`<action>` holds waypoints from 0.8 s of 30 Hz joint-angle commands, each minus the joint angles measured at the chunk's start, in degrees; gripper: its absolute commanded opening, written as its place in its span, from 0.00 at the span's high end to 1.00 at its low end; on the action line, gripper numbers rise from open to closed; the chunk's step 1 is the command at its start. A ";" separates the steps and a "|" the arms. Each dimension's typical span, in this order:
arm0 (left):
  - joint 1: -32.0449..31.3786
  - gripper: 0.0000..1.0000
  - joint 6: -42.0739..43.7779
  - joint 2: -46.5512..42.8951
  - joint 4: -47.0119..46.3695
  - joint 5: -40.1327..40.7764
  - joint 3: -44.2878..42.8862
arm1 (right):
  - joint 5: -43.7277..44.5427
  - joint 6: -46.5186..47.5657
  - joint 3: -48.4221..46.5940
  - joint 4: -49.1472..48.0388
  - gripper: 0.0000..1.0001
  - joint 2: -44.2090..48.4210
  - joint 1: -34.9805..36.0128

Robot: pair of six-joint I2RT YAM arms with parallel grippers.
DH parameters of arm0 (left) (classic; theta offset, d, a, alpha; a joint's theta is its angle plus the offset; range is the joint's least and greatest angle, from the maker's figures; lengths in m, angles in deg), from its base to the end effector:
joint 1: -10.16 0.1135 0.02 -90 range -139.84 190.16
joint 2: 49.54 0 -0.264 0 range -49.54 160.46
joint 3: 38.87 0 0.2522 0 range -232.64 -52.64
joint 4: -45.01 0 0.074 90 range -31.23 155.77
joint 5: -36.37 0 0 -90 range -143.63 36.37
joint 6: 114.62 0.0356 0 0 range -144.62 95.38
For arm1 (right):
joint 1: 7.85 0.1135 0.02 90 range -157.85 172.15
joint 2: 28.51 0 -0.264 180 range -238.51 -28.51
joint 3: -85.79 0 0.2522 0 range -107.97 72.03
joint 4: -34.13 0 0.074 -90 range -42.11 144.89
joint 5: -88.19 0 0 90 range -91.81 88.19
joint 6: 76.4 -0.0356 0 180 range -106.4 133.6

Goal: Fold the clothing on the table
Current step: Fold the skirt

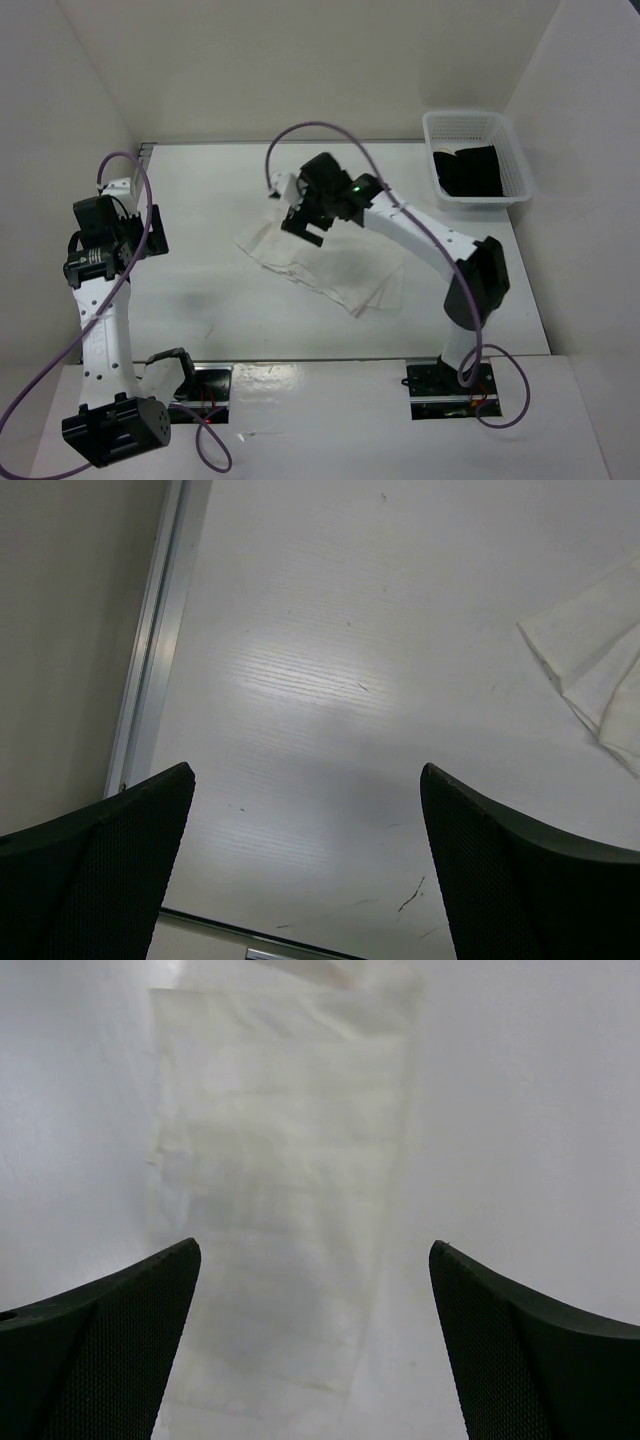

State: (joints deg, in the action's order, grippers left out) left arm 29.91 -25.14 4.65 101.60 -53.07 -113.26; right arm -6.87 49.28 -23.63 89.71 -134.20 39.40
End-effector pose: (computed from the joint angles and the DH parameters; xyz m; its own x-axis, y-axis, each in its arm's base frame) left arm 0.1791 0.0647 0.3497 -0.5552 -0.2090 -0.8050 -0.3504 0.9366 -0.0015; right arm 0.2765 0.3037 0.2980 0.0146 -0.8401 -0.5422 -0.9355 0.1799 -0.3040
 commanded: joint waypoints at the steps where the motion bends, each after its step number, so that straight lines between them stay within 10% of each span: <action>1: 0.38 0.01 -1.07 -1.02 -1.08 -0.91 0.33 | 1.88 -14.37 2.37 1.69 0.01 8.73 -6.27; 12: 0.38 0.01 -1.07 0.12 -1.08 -0.91 0.33 | 2.44 -24.17 25.42 9.23 0.01 15.25 -12.53; 24: 0.38 0.01 -1.07 -0.49 -1.08 -0.91 0.33 | -2.41 -25.49 28.77 8.37 0.01 8.23 -14.99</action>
State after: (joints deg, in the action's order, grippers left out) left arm 29.91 -25.14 4.78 101.60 -53.46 -113.26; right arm -7.50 24.93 4.57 99.39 -124.91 24.86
